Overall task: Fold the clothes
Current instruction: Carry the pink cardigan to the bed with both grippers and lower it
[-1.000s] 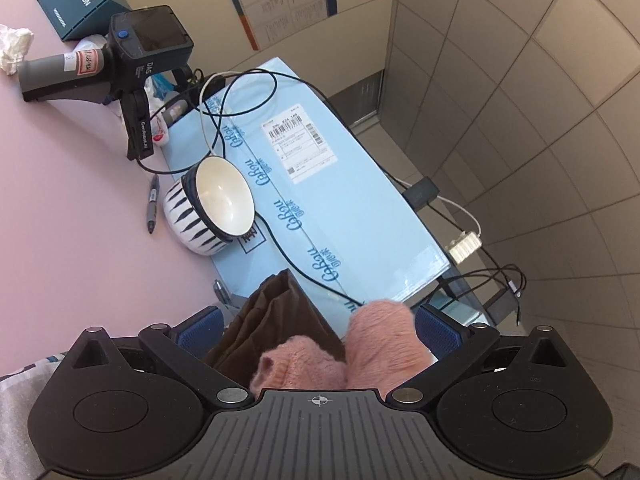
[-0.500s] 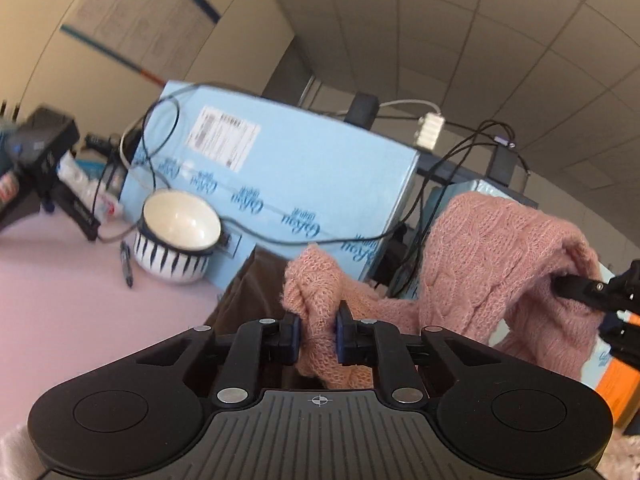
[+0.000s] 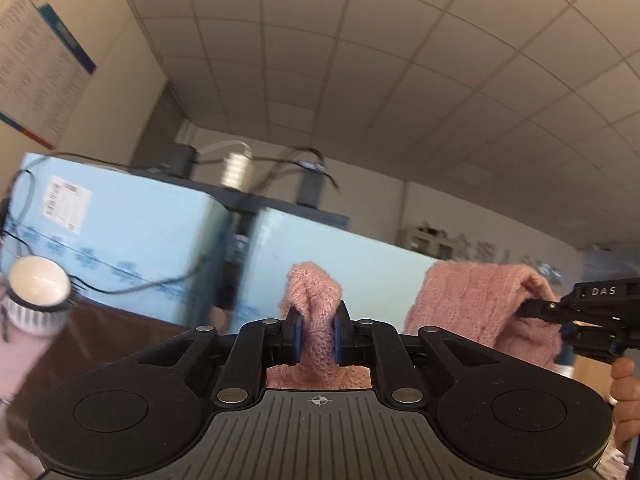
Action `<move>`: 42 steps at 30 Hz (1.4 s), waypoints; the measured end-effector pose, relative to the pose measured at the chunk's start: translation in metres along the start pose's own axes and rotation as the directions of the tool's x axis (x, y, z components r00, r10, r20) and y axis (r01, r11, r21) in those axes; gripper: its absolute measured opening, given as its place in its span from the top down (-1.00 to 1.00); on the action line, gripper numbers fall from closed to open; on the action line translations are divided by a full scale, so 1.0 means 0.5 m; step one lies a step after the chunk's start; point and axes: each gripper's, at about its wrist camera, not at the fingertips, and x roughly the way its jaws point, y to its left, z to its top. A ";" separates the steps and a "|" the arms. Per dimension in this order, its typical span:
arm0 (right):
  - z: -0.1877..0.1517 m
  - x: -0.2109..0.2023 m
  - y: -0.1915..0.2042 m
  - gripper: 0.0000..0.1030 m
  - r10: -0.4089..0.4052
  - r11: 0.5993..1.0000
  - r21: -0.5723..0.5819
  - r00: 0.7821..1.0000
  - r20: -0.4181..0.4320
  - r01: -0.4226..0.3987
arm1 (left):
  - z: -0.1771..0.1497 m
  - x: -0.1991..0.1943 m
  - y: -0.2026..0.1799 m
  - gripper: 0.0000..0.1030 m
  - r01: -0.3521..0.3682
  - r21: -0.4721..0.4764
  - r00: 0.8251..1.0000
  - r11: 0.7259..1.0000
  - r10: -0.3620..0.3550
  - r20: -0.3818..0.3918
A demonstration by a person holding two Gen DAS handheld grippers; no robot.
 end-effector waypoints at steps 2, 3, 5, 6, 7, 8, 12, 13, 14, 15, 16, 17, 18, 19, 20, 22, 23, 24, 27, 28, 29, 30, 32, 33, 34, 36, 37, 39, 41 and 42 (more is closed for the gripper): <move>0.002 -0.050 -0.046 0.71 -0.073 0.997 -0.027 0.997 0.004 0.073 | -0.023 0.027 -0.034 0.75 0.082 -0.001 0.992 0.997 -0.082 -0.091; 0.003 -0.075 -0.069 0.71 -0.109 0.993 -0.041 0.994 0.006 0.109 | -0.034 0.041 -0.049 0.74 0.117 -0.003 0.984 0.993 -0.116 -0.136; 0.003 -0.121 -0.117 0.71 -0.188 0.981 -0.058 0.982 -0.003 0.187 | -0.057 0.063 -0.069 0.74 0.153 -0.001 0.963 0.988 -0.149 -0.225; 0.002 -0.143 -0.142 0.71 -0.229 0.972 -0.062 0.973 -0.014 0.228 | -0.067 0.071 -0.075 0.74 0.160 0.010 0.953 0.987 -0.152 -0.263; -0.001 -0.158 -0.164 0.71 -0.266 0.963 -0.060 0.963 -0.034 0.264 | -0.076 0.078 -0.079 0.73 0.166 0.018 0.942 0.986 -0.153 -0.300; -0.005 -0.171 -0.186 0.71 -0.300 0.953 -0.063 0.952 -0.064 0.296 | -0.082 0.084 -0.079 0.73 0.165 0.019 0.931 0.986 -0.150 -0.333; -0.031 -0.221 -0.250 0.69 -0.378 0.926 -0.083 0.908 -0.179 0.369 | -0.092 0.086 -0.058 0.63 0.117 -0.002 0.904 0.993 -0.108 -0.415; -0.036 -0.230 -0.256 0.64 -0.378 0.925 -0.098 0.904 -0.197 0.366 | -0.095 0.083 -0.054 0.62 0.106 -0.002 0.900 0.994 -0.096 -0.426; -0.041 -0.238 -0.262 0.53 -0.379 0.925 -0.114 0.900 -0.214 0.362 | -0.097 0.080 -0.049 0.52 0.093 -0.001 0.896 0.996 -0.084 -0.437; -0.043 -0.244 -0.256 0.47 -0.390 0.918 -0.158 0.897 -0.209 0.363 | -0.099 0.077 -0.045 0.42 0.078 0.002 0.892 0.997 -0.069 -0.446; -0.045 -0.249 -0.251 0.25 -0.400 0.910 -0.201 0.893 -0.204 0.362 | -0.101 0.074 -0.042 0.12 0.063 0.010 0.891 0.998 -0.051 -0.452; -0.043 -0.251 -0.241 -0.02 -0.393 0.908 -0.237 0.900 -0.191 0.346 | -0.101 0.070 -0.039 -0.17 0.045 0.019 0.891 0.999 -0.031 -0.452; -0.040 -0.253 -0.230 -0.13 -0.385 0.904 -0.272 0.906 -0.178 0.331 | -0.097 0.064 -0.035 -0.29 0.025 0.034 0.898 0.999 -0.007 -0.439; -0.038 -0.255 -0.220 -0.30 -0.376 0.898 -0.307 0.912 -0.165 0.315 | -0.092 0.058 -0.036 -0.46 0.012 0.058 0.907 0.998 0.013 -0.420; -0.036 -0.257 -0.210 -0.42 -0.366 0.891 -0.342 0.918 -0.153 0.299 | -0.086 0.052 -0.040 -0.58 0.008 0.095 0.918 0.995 0.030 -0.395; -0.036 -0.240 -0.185 -0.55 -0.302 0.895 -0.389 0.939 -0.167 0.219 | -0.078 0.048 -0.058 -0.74 0.051 0.170 0.929 0.984 0.016 -0.370; -0.036 -0.231 -0.172 -0.58 -0.269 0.894 -0.412 0.947 -0.176 0.178 | -0.076 0.049 -0.069 -0.81 0.086 0.209 0.931 0.974 -0.004 -0.366; -0.042 -0.217 -0.157 -0.61 -0.227 0.892 -0.437 0.952 -0.205 0.119 | -0.074 0.049 -0.080 -0.82 0.121 0.247 0.932 0.961 -0.025 -0.362; -0.071 -0.162 -0.116 -0.73 -0.093 0.872 -0.482 0.935 -0.341 -0.089 | -0.083 0.066 -0.117 -0.83 0.252 0.336 0.906 0.908 -0.100 -0.410; -0.083 -0.142 -0.105 -0.75 -0.053 0.862 -0.482 0.918 -0.393 -0.157 | -0.091 0.076 -0.127 -0.83 0.289 0.345 0.891 0.893 -0.119 -0.437; -0.096 -0.121 -0.100 -0.76 -0.042 0.856 -0.479 0.900 -0.435 -0.192 | -0.100 0.090 -0.130 -0.83 0.316 0.330 0.870 0.890 -0.134 -0.474; -0.107 -0.102 -0.098 -0.76 -0.059 0.854 -0.484 0.888 -0.457 -0.192 | -0.110 0.104 -0.133 -0.83 0.343 0.313 0.848 0.886 -0.148 -0.510; -0.121 -0.069 -0.104 -0.71 -0.119 0.869 -0.477 0.880 -0.459 -0.132 | -0.130 0.131 -0.139 -0.83 0.393 0.276 0.797 0.877 -0.176 -0.578; -0.118 -0.057 -0.120 -0.67 -0.132 0.896 -0.433 0.874 -0.467 -0.096 | -0.140 0.145 -0.142 -0.83 0.417 0.256 0.770 0.872 -0.189 -0.610; -0.116 -0.046 -0.136 -0.53 -0.145 0.920 -0.388 0.868 -0.475 -0.059 | -0.149 0.159 -0.143 -0.82 0.430 0.232 0.744 0.872 -0.197 -0.638; -0.111 -0.043 -0.173 -0.11 -0.156 0.949 -0.315 0.866 -0.474 -0.001 | -0.163 0.175 -0.133 -0.81 0.419 0.162 0.715 0.893 -0.215 -0.666; -0.107 -0.049 -0.183 0.26 -0.175 0.949 -0.314 0.871 -0.459 0.026 | -0.167 0.179 -0.129 -0.71 0.417 0.132 0.706 0.899 -0.229 -0.670; -0.096 -0.063 -0.200 0.65 -0.204 0.951 -0.302 0.879 -0.430 0.073 | -0.162 0.171 -0.130 -0.25 0.423 0.123 0.718 0.898 -0.249 -0.650; -0.070 -0.084 -0.221 0.67 -0.228 0.953 -0.274 0.902 -0.368 0.129 | -0.155 0.160 -0.137 0.42 0.436 0.129 0.731 0.891 -0.266 -0.629; -0.055 -0.094 -0.229 0.67 -0.242 0.952 -0.264 0.912 -0.332 0.157 | -0.151 0.153 -0.143 0.52 0.446 0.135 0.736 0.885 -0.277 -0.618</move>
